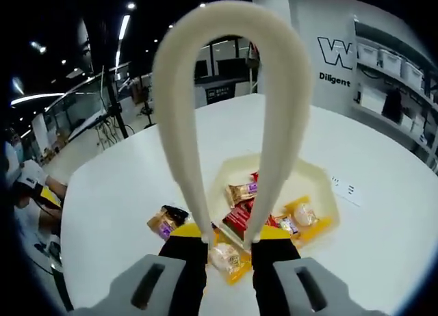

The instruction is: Place the target food into the container with the food tongs after gripping and lifting it, then release it inside without dropping or visibly crushing the food.

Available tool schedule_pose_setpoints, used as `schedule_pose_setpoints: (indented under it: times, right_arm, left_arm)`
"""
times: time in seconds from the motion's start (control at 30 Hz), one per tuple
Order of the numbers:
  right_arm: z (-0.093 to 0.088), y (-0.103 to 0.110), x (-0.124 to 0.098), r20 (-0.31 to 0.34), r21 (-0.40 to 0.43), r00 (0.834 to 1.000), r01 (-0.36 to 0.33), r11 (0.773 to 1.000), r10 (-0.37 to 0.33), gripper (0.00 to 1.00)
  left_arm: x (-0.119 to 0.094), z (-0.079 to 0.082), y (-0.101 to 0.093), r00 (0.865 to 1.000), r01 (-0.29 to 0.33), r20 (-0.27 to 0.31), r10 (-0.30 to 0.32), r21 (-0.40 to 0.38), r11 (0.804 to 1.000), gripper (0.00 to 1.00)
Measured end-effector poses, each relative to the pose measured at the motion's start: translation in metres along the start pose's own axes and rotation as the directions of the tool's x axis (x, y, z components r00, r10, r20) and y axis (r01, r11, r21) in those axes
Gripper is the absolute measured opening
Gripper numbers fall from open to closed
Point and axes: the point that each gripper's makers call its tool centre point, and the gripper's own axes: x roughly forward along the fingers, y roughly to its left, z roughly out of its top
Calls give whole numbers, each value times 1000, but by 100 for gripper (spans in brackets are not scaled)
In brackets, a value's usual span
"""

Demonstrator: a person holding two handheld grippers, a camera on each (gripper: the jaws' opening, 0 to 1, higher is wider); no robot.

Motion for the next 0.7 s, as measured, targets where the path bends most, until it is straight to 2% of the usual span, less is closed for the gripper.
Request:
schedule_pose_setpoints:
  times: [0.27,0.7]
  right_arm:
    - [-20,17,2,-12,33,1000,-11,999,12,19]
    - [-36,33,14,-40,62,999,6,998,-3,20]
  left_arm:
    - [-1,1,0,1000,0,-1,0,14,1000,99]
    - [-3,0,-3,1000,1,-1,-1,8,1000,99]
